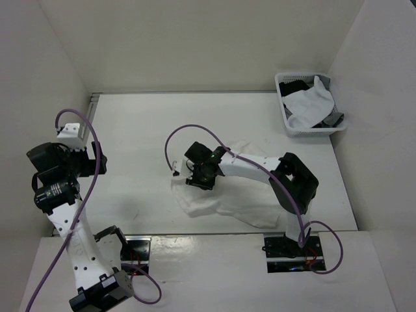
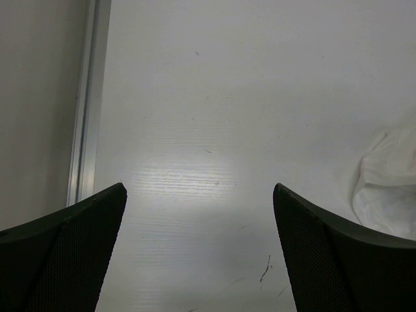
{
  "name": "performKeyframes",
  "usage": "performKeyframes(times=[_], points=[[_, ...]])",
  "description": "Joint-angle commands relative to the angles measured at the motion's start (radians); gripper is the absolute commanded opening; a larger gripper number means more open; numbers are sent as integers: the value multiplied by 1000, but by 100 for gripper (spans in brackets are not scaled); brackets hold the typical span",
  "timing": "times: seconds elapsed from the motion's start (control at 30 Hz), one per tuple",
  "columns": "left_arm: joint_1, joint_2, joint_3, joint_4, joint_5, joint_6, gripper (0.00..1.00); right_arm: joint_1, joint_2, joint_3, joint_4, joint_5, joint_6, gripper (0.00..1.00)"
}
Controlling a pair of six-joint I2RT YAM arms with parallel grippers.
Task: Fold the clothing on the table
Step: Move the skirt to the center of the board, then flatten the skirt out
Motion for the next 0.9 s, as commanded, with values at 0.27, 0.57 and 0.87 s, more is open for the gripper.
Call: performKeyframes(times=[0.27, 0.57, 0.87], points=[[6, -10, -4, 27, 21, -17, 99, 3, 14, -20, 48, 41, 18, 66], [6, -20, -4, 27, 21, -17, 99, 3, 14, -72, 74, 88, 18, 70], [6, -20, -4, 27, 21, -17, 99, 3, 25, -72, 115, 142, 38, 0]])
